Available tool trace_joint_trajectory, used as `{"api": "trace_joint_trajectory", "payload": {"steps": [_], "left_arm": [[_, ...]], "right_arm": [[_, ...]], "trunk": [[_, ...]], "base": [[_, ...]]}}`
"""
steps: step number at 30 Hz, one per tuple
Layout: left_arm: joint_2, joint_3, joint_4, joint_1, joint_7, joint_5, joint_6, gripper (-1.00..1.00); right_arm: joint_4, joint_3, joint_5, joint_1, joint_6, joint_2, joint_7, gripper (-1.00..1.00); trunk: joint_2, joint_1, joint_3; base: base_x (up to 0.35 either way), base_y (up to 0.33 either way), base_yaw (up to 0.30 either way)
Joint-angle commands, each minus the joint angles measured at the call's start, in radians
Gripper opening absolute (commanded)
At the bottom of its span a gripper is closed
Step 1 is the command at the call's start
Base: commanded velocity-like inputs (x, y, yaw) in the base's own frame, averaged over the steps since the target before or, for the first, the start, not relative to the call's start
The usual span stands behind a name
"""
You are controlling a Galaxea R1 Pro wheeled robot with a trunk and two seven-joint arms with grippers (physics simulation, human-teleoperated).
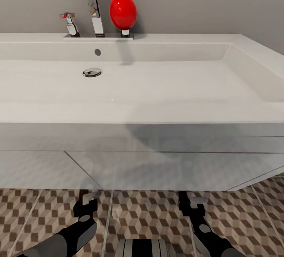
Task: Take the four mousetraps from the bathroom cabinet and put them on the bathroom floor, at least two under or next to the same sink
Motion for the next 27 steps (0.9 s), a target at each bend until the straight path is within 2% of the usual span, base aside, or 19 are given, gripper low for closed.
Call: {"api": "trace_joint_trajectory", "payload": {"steps": [1, 14, 20, 27], "left_arm": [[0.001, -0.009, -0.002, -0.001, 0.004, 0.011, -0.005, -1.0], [0.0, -0.009, -0.002, -0.001, 0.004, 0.011, -0.005, -1.0], [0.0, -0.009, -0.002, -0.001, 0.004, 0.011, -0.005, -1.0], [0.0, -0.009, -0.002, -0.001, 0.004, 0.011, -0.005, -1.0]], "right_arm": [[0.0, 0.009, -0.012, 0.0, -0.004, -0.001, -0.003, -1.0], [0.0, 0.01, -0.01, 0.0, -0.004, -0.001, -0.003, -1.0], [0.0, 0.01, -0.01, 0.0, -0.004, -0.001, -0.003, -1.0], [0.0, 0.01, -0.01, 0.0, -0.004, -0.001, -0.003, -1.0]], "trunk": [[0.0, 0.0, -0.001], [0.0, 0.0, -0.001], [-0.002, 0.003, -0.024], [-0.002, 0.003, -0.024]], "base": [[0.0, 0.0, 0.0], [0.0, 0.0, 0.0], [0.0, 0.0, 0.0], [0.0, 0.0, 0.0]]}}
